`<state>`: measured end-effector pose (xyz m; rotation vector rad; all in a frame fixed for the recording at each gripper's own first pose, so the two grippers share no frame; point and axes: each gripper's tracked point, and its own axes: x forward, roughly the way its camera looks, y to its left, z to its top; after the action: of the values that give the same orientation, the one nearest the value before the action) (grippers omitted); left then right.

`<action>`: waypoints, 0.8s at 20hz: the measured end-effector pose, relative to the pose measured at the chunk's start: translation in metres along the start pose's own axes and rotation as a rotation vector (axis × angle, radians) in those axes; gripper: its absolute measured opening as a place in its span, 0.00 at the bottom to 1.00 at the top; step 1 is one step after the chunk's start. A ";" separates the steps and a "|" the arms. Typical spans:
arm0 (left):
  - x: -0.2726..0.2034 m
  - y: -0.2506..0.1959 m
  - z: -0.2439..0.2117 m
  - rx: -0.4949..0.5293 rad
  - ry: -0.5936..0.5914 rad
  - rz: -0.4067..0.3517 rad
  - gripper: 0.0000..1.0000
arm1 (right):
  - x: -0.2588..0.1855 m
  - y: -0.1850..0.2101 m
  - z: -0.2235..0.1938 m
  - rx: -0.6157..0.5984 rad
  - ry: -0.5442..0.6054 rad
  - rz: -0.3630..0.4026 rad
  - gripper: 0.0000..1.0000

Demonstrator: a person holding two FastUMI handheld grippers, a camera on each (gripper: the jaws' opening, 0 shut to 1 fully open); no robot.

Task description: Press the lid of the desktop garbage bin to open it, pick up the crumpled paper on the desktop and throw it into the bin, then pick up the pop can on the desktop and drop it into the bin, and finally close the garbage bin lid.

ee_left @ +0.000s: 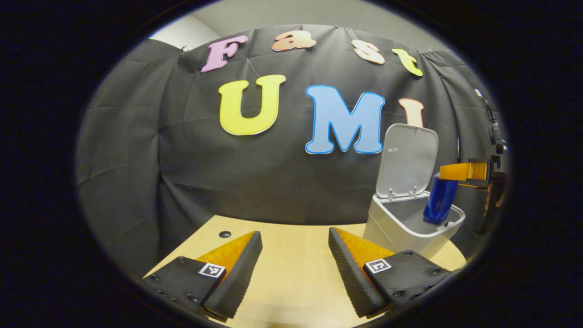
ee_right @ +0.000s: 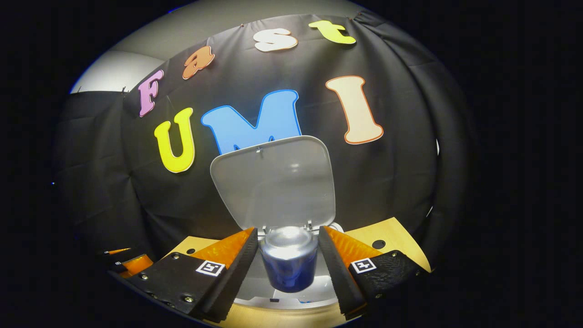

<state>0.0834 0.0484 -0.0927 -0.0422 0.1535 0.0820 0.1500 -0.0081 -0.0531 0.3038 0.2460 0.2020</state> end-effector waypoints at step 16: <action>0.007 0.003 0.000 -0.019 0.010 0.002 1.00 | -0.001 0.016 0.056 -0.057 -0.114 0.006 0.85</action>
<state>0.0897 0.0518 -0.0940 -0.0610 0.1629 0.0848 0.1616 -0.0079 0.0038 0.2583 0.1262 0.1970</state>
